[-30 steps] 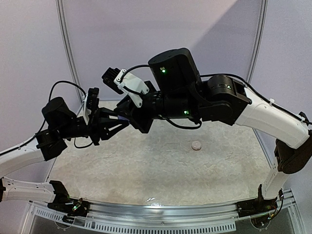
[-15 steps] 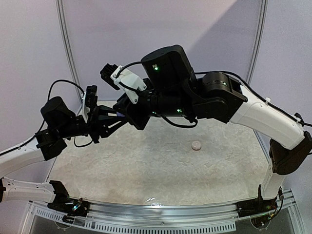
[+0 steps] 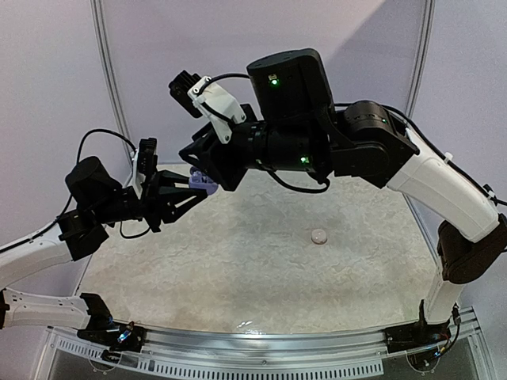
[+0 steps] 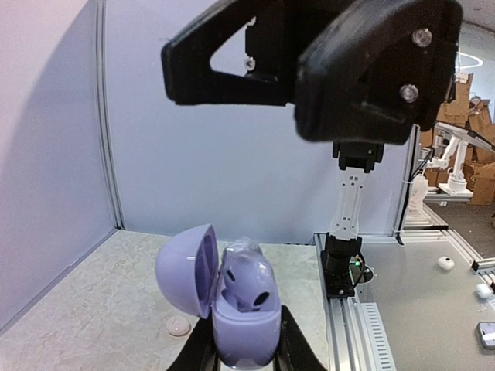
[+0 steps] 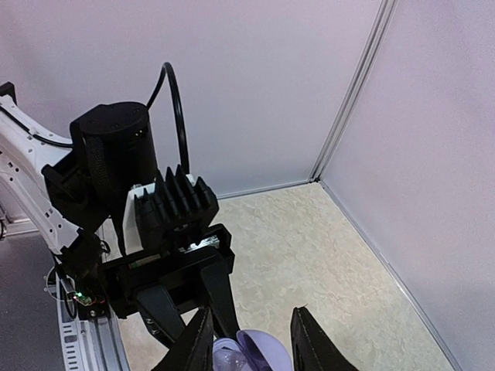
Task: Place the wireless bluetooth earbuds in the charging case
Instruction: Adjust the left earbud in the left side groove of the charging case.
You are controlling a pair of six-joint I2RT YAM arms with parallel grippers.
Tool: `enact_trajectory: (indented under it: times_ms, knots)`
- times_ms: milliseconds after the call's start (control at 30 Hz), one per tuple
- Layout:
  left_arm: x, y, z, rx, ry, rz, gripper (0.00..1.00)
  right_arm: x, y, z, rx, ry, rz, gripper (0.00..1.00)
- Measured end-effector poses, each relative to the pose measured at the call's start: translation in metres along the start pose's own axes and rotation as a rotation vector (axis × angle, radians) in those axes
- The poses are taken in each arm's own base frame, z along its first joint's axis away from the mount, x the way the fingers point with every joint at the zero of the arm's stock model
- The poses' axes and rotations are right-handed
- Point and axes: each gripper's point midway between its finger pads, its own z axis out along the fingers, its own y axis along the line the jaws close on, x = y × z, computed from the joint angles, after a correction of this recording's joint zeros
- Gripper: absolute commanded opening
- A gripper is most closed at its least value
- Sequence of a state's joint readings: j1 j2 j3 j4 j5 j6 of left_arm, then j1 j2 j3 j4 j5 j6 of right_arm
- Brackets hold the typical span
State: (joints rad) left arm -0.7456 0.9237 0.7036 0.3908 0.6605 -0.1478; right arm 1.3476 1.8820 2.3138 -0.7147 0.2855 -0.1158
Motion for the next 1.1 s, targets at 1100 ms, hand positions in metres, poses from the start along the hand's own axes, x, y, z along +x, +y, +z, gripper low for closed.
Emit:
enact_trajectory:
  times_ms: [1100]
  knots:
    - [0.009, -0.005, -0.002, 0.027, 0.038, 0.134, 0.0, 0.041, 0.019, -0.003, -0.126, 0.095, 0.054, 0.17]
